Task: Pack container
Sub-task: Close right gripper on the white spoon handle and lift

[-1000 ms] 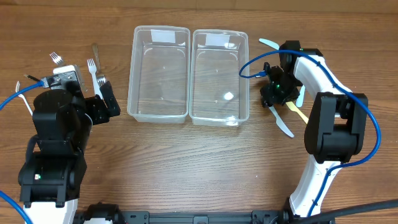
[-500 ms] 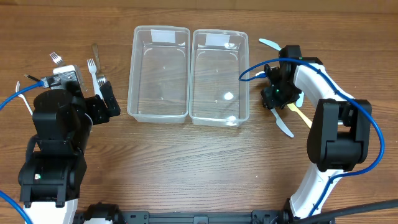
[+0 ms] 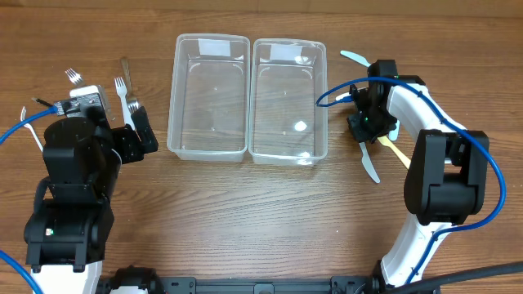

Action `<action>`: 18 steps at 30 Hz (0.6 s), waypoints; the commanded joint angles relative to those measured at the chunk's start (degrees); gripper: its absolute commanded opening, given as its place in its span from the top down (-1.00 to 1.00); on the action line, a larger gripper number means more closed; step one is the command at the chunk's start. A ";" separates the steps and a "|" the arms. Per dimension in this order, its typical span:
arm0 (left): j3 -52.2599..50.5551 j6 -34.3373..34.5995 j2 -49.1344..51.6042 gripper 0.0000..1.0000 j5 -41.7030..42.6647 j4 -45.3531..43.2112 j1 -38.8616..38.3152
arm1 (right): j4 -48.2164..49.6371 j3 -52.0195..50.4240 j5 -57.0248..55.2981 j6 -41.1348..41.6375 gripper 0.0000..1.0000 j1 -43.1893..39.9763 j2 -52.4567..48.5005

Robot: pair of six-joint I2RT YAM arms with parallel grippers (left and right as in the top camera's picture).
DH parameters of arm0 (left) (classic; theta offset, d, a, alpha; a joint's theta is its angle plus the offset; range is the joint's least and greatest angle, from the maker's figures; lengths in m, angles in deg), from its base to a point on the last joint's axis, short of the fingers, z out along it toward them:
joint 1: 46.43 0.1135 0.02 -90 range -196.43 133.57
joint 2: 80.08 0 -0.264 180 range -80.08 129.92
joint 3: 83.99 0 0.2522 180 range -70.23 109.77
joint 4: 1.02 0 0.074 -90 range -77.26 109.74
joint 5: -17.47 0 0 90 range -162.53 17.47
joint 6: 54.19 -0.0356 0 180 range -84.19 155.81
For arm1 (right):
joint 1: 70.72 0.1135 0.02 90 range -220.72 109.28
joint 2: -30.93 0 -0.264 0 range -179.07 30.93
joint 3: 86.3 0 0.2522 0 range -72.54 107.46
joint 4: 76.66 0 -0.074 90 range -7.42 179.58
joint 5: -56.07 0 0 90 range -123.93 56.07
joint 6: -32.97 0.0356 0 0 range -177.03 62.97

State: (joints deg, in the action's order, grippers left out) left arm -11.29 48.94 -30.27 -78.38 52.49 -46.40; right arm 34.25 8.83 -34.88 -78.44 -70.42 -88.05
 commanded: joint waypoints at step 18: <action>1.40 -1.33 0.02 -1.00 -0.13 -0.20 0.35 | -0.85 -4.17 2.67 0.42 0.87 0.02 -4.94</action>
State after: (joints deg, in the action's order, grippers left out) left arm -11.29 48.94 -30.27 -78.38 52.49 -46.40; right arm 34.14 8.78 -34.88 -78.22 -70.64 -88.05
